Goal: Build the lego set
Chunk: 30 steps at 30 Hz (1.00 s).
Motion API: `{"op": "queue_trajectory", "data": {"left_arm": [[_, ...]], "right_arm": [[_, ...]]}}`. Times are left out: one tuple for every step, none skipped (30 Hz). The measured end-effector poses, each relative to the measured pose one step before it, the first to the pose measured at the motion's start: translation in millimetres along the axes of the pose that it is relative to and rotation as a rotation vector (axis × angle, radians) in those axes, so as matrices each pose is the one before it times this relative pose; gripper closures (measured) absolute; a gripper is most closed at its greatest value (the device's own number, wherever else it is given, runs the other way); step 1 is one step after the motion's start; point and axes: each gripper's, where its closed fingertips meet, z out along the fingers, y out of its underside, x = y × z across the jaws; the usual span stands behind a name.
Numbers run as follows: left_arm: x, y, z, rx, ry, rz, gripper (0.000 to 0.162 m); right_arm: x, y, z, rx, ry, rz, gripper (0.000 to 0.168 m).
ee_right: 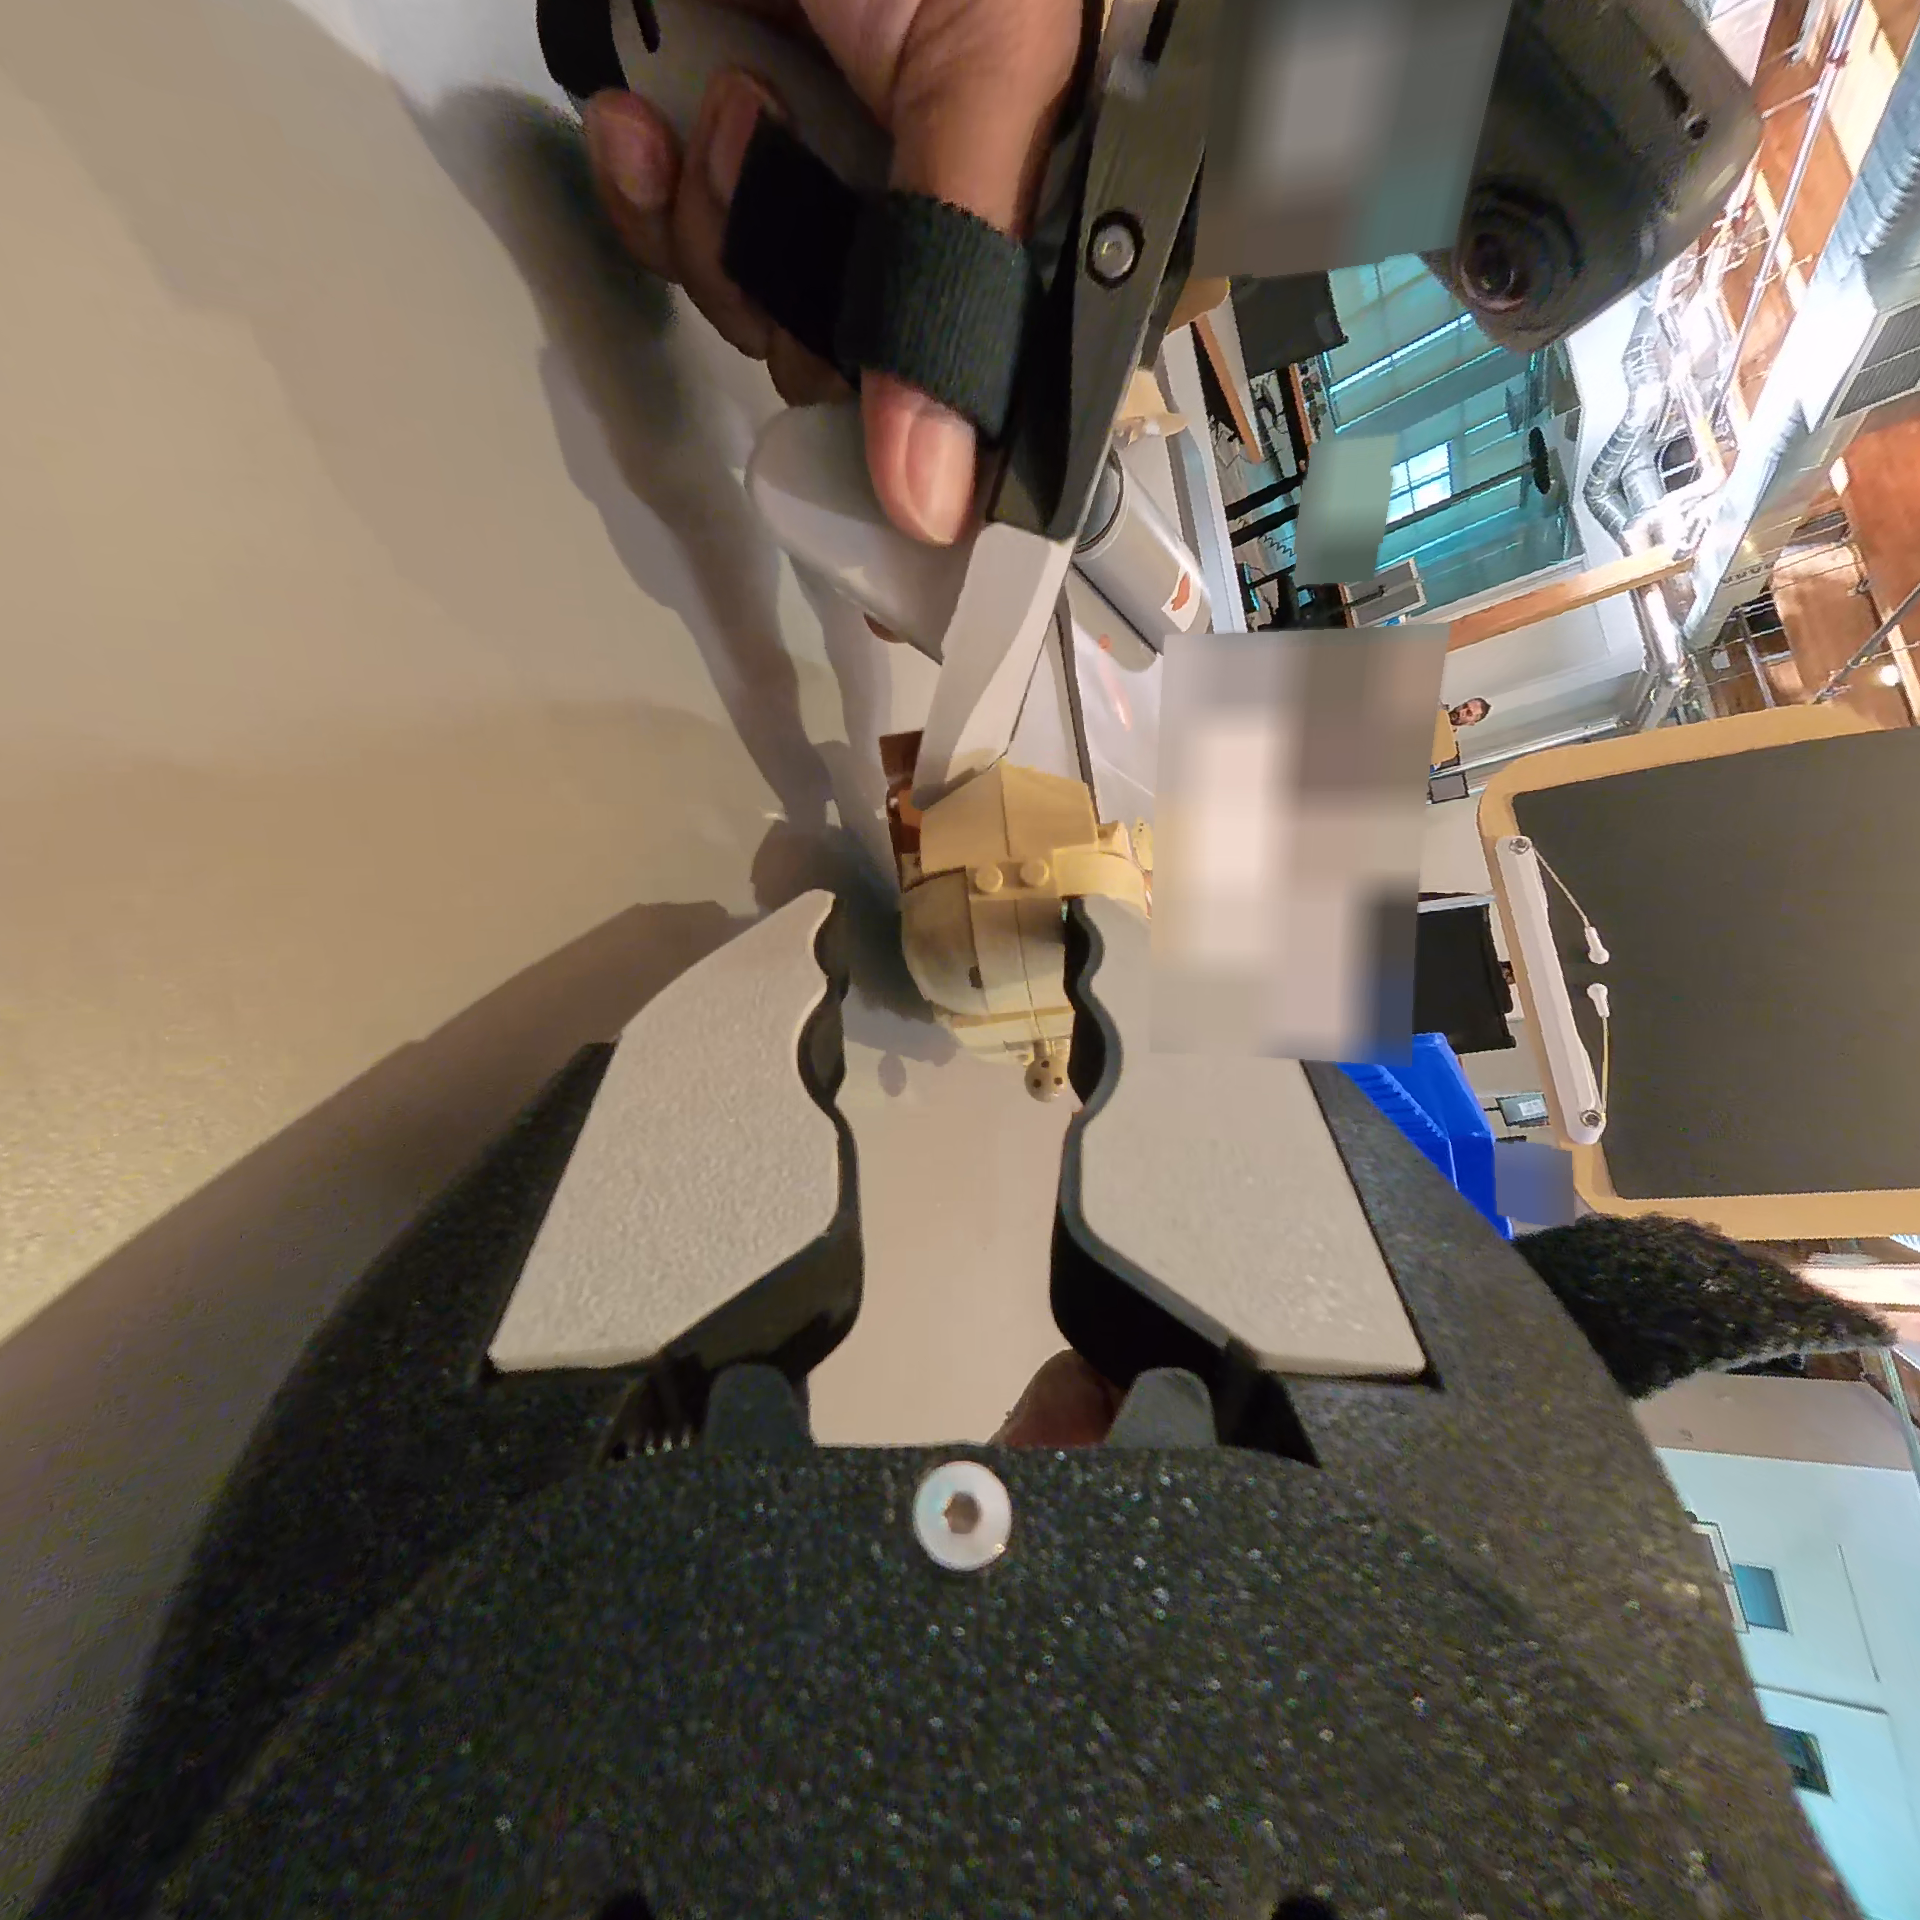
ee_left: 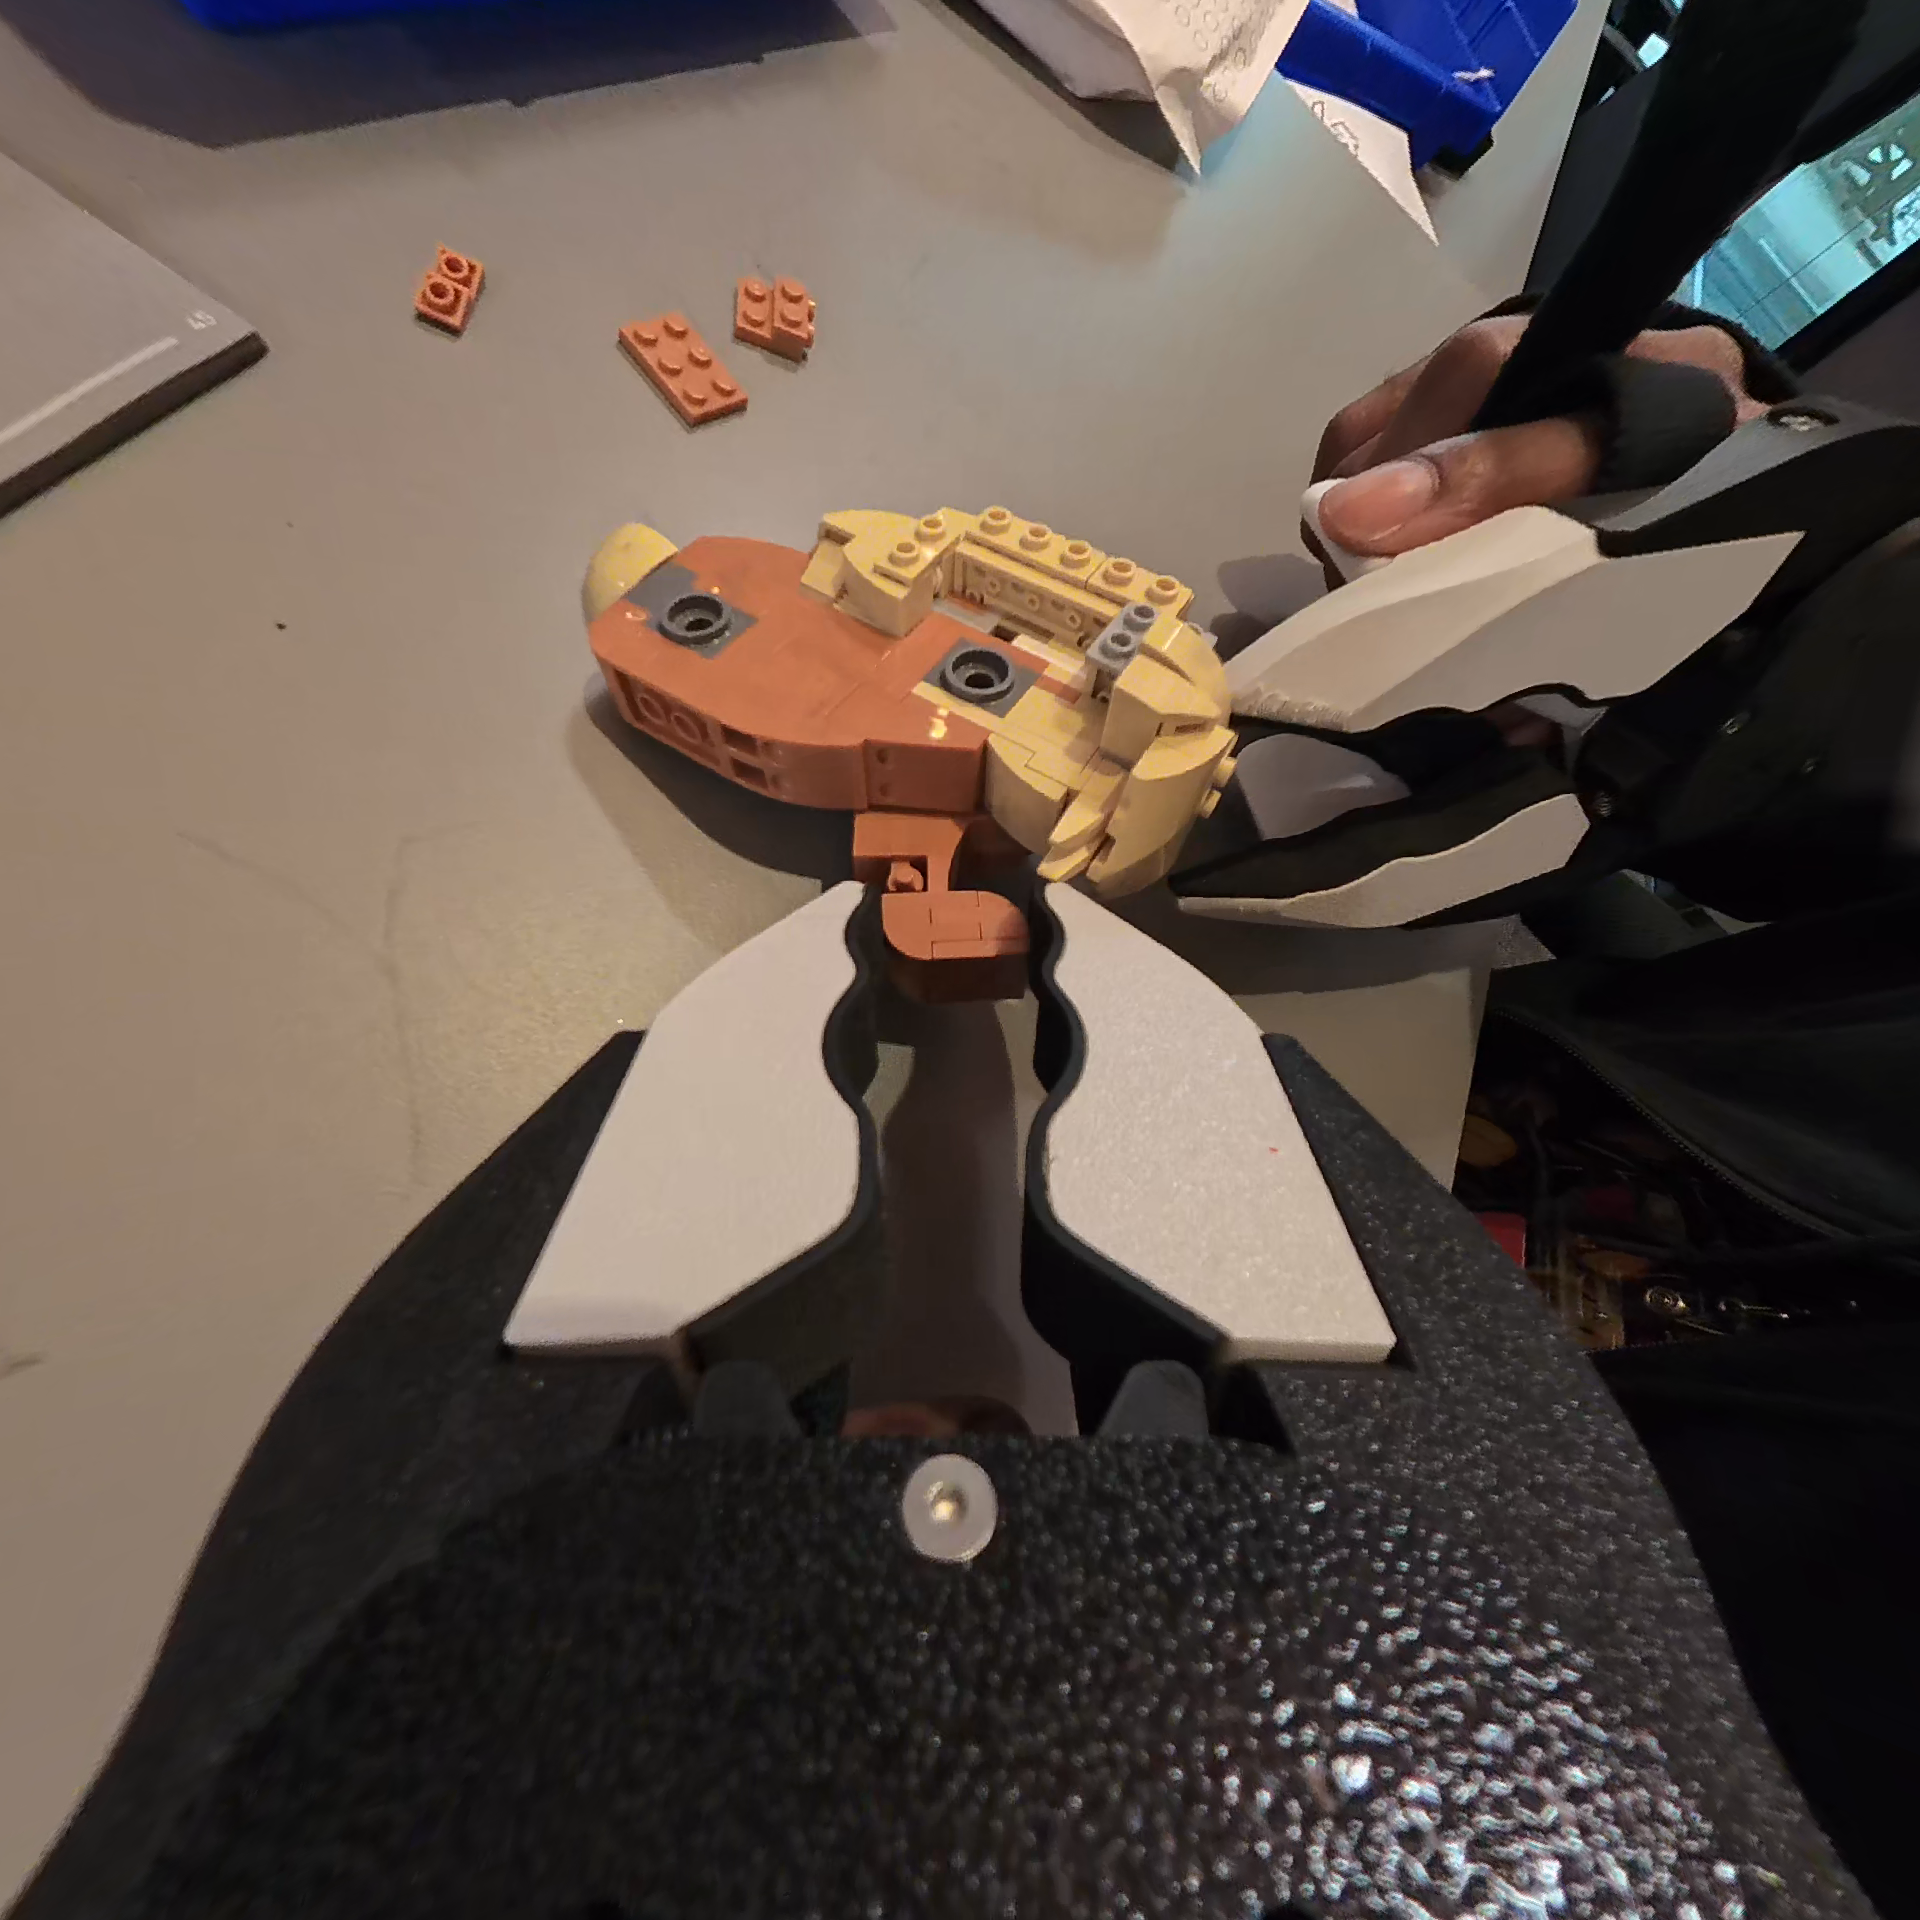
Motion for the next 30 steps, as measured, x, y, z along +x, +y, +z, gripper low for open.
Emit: {"op": "queue_trajectory", "data": {"left_arm": [[0.02,0.4,0.29,-0.0009,-0.0002,-0.0004,0.136],[0.01,0.05,-0.01,0.0015,0.0008,-0.0022,0.136],[0.11,-0.06,-0.21,0.0015,0.0014,-0.0021,0.136],[-0.16,-0.08,-0.15,0.0009,0.0003,-0.0006,0.136],[0.02,-0.06,-0.08,0.0001,-0.0015,0.001,0.136],[-0.08,0.2,0.09,-0.0013,-0.002,0.0018,0.136],[-0.13,-0.05,0.06,-0.0002,-0.0021,0.0011,0.136],[-0.21,-0.07,0.16,0.0,-0.0019,0.0009,0.136],[-0.25,0.06,0.16,-0.0002,-0.0029,0.0025,0.136],[-0.29,0.29,0.11,-0.0013,-0.0039,0.0041,0.136],[-0.29,0.3,0.16,-0.0008,-0.0027,0.0015,0.136],[0.02,0.21,0.06,-0.0003,-0.0007,0.0008,0.136],[-0.08,0.11,0.04,-0.0003,-0.0002,0.0001,0.136],[0.0,0.08,-0.1,0.0001,-0.0005,-0.0006,0.136],[-0.31,-0.01,-0.15,-0.0002,-0.002,0.0005,0.136],[-0.17,0.08,-0.02,-0.0012,-0.0023,0.0012,0.136],[-0.25,0.04,0.04,-0.0006,-0.0021,0.0006,0.136],[-0.24,0.0,-0.01,-0.0005,-0.0013,-0.0001,0.136],[-0.04,-0.06,-0.03,0.0002,-0.0002,-0.0016,0.136],[-0.04,0.0,-0.06,0.0002,-0.0002,-0.0007,0.136],[-0.18,0.16,0.01,-0.0002,-0.0012,0.0008,0.136],[-0.31,0.17,0.19,-0.0001,-0.0007,0.0004,0.136],[-0.31,0.14,0.18,0.0006,0.0008,0.0,0.136],[-0.27,0.01,0.34,0.0017,0.0021,0.0002,0.136],[-0.13,-0.06,0.53,0.0021,0.0037,0.0004,0.136],[-0.28,-0.35,0.41,0.002,0.0034,-0.0009,0.136],[-0.57,-0.94,-0.07,0.0032,0.0011,0.0013,0.136],[-0.7,-0.91,-0.08,0.003,0.0008,0.0026,0.136],[-0.16,-0.29,0.29,-0.0005,0.0037,-0.0004,0.136],[-0.02,-0.29,0.38,-0.0013,0.0034,0.0009,0.136]], "right_arm": [[0.24,-0.32,0.19,0.0003,0.0014,0.0015,0.129],[0.27,-0.31,0.05,0.0003,0.0015,0.0004,0.129],[0.04,-0.23,-0.02,0.0009,0.0005,0.0006,0.129],[-0.2,-0.09,-0.02,0.001,0.0001,0.0011,0.129],[-0.28,-0.03,-0.13,0.001,0.0002,0.0004,0.129],[-0.18,-0.01,-0.06,-0.0002,0.0005,-0.0004,0.129],[-0.14,0.17,-0.02,-0.0016,0.0003,-0.0007,0.129],[-0.15,0.13,0.0,-0.0013,0.0003,-0.0005,0.129],[-0.23,0.22,0.0,-0.001,-0.0005,0.0,0.129],[-0.63,0.14,0.02,-0.0012,-0.0017,-0.0006,0.129],[-0.5,0.06,-0.03,-0.001,-0.0007,-0.0014,0.129],[-0.35,-0.08,-0.04,-0.0004,0.0008,-0.0015,0.129],[-0.11,-0.27,-0.03,-0.0004,0.0004,-0.0001,0.129],[0.05,-0.22,0.0,-0.0005,0.0004,0.0015,0.129],[-0.01,-0.09,0.08,-0.0006,0.0,0.0011,0.13],[0.01,-0.08,0.17,-0.0008,0.0004,0.0004,0.13],[-0.03,-0.06,0.07,-0.0015,0.0003,0.0,0.13],[-0.04,-0.06,0.13,-0.0011,0.0007,-0.0003,0.13],[0.03,-0.2,0.06,-0.0009,0.0013,0.0003,0.13],[-0.08,-0.19,0.01,-0.0005,0.0005,0.0004,0.13],[-0.17,-0.05,-0.02,-0.0006,-0.0007,0.0003,0.13],[-0.37,0.02,0.07,-0.0011,-0.0009,-0.0016,0.13],[-0.26,0.32,0.08,-0.0023,0.0007,-0.0038,0.13],[-0.05,0.38,0.05,-0.0034,0.0026,-0.0051,0.129],[0.18,0.86,0.0,-0.0052,0.0051,-0.0066,0.129],[0.08,1.0,0.11,-0.0067,0.0054,-0.007,0.128],[-0.38,1.21,0.02,-0.0068,0.0026,-0.0079,0.127],[-0.5,1.06,-0.24,-0.0046,0.0023,-0.0084,0.127],[-0.19,0.6,-0.76,-0.0018,0.0022,-0.0058,0.127],[0.1,0.31,-1.18,0.0008,0.0008,-0.0039,0.127]]}}
